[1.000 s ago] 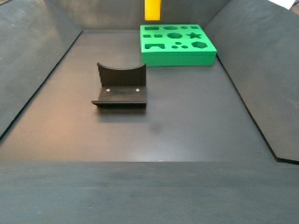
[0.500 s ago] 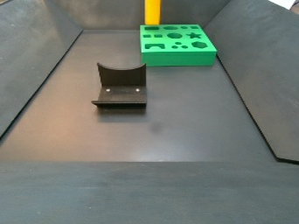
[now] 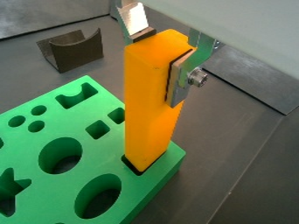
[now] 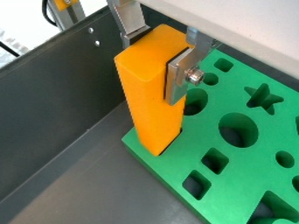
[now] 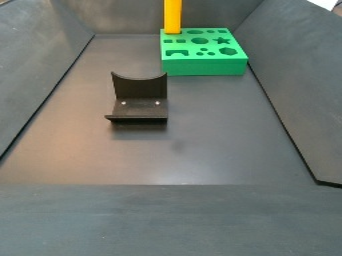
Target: Insert the rectangle object.
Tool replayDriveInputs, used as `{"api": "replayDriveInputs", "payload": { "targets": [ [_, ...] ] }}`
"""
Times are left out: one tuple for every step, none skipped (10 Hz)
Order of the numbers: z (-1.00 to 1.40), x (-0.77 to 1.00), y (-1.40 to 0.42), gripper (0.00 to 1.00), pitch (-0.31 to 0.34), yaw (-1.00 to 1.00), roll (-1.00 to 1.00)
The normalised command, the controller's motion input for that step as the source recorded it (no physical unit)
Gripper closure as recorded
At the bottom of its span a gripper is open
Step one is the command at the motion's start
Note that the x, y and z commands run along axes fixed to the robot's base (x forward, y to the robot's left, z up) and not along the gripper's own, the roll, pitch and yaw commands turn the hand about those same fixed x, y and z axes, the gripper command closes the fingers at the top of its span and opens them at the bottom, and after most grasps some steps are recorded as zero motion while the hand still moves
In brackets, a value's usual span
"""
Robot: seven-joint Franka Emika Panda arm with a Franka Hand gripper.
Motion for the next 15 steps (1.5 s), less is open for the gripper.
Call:
{"api": "replayDriveInputs", "payload": {
  "targets": [
    [-0.23, -0.22, 0.00, 1.00, -0.011, 0.00, 0.00],
    [-0.25, -0.19, 0.03, 1.00, -0.026, 0.00, -0.03],
    [-0.24, -0.26, 0.04, 1.00, -0.049, 0.02, 0.00],
    [-0.19, -0.36, 0.01, 1.00, -0.066, 0.03, 0.00],
    [-0.11, -0.31, 0.00, 1.00, -0.060, 0.08, 0.00],
    [-0.07, -0.22, 0.00, 1.00, -0.051, 0.12, 0.00],
    [-0.04, 0.00, -0.11, 1.00, 0.000, 0.03, 0.03],
    [0.00, 0.19, -0.16, 1.00, 0.044, 0.00, 0.08],
    [0.00, 0.47, -0.27, 1.00, 0.150, 0.00, 0.15],
    [-0.16, 0.66, -0.27, 1.00, 0.169, -0.11, 0.13],
    [-0.24, 0.67, -0.25, 1.00, 0.156, -0.13, 0.11],
    [-0.23, 0.68, -0.25, 1.00, 0.151, -0.13, 0.09],
    [-0.26, 0.69, -0.24, 1.00, 0.169, -0.11, 0.11],
    [-0.27, 0.71, -0.24, 1.00, 0.177, -0.10, 0.11],
    [-0.23, 0.72, -0.26, 1.00, 0.143, -0.11, 0.09]
  ]
}}
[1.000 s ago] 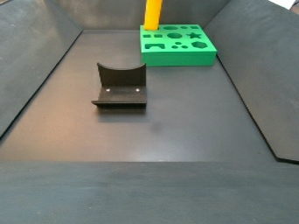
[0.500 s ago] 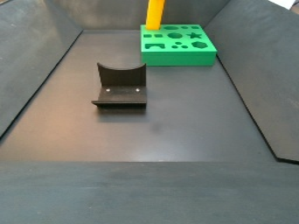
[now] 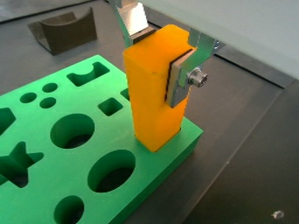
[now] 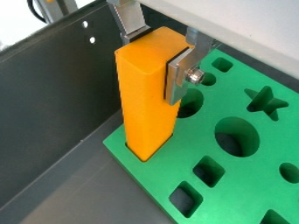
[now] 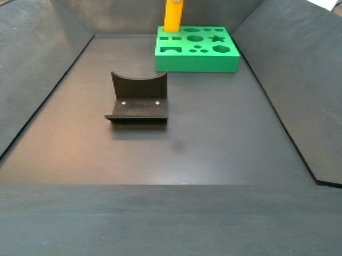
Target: Insert the rectangle object.
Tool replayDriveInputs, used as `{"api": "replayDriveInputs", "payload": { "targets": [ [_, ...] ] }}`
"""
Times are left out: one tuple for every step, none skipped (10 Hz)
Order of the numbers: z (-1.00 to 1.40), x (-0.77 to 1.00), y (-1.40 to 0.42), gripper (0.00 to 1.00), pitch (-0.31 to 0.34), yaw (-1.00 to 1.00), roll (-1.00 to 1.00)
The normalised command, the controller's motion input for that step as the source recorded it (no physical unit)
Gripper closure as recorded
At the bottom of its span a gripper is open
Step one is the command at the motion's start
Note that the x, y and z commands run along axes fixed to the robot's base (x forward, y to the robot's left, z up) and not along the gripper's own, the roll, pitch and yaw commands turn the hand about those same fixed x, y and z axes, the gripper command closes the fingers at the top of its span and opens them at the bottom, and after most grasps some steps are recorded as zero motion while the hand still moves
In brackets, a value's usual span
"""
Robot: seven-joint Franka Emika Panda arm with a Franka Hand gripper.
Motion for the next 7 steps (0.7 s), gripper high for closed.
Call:
{"api": "replayDriveInputs", "payload": {
  "targets": [
    [-0.25, 0.78, -0.22, 1.00, 0.113, -0.11, 0.03],
    [-0.29, 0.83, -0.12, 1.00, 0.099, -0.12, 0.00],
    [-0.37, 0.84, -0.08, 1.00, 0.099, -0.12, 0.00],
    [-0.42, 0.88, 0.00, 1.00, 0.179, -0.07, 0.12],
    [-0.36, 0.79, 0.22, 1.00, 0.236, -0.04, 0.31],
    [-0.28, 0.73, 0.29, 1.00, 0.229, -0.05, 0.36],
    [-0.25, 0.28, 0.03, 1.00, 0.071, 0.00, 0.12]
  ]
}}
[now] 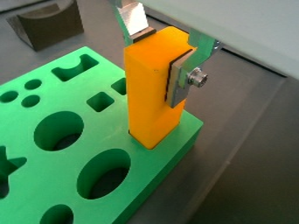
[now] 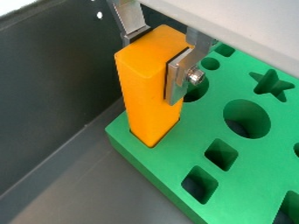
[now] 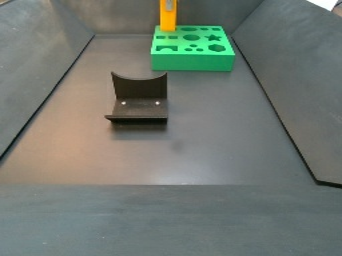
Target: Insert the rectangle object.
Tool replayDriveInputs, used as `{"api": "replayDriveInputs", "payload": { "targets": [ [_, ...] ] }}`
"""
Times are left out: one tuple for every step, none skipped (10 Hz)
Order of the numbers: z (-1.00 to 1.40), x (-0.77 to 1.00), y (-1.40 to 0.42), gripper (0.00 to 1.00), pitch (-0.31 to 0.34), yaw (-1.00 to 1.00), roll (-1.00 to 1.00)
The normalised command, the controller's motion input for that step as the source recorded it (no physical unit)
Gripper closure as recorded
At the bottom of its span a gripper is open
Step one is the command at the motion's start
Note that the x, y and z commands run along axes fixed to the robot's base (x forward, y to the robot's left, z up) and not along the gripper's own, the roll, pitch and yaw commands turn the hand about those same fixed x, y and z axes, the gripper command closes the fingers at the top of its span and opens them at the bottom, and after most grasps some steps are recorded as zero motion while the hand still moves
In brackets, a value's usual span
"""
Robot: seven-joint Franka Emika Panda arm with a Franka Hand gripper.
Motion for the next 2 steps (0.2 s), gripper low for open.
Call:
{"api": "replayDriveInputs", "payload": {
  "targets": [
    [-0.16, 0.00, 0.12, 1.00, -0.089, -0.03, -0.16],
    [0.00, 0.00, 0.00, 1.00, -0.003, 0.00, 0.00]
  ]
}}
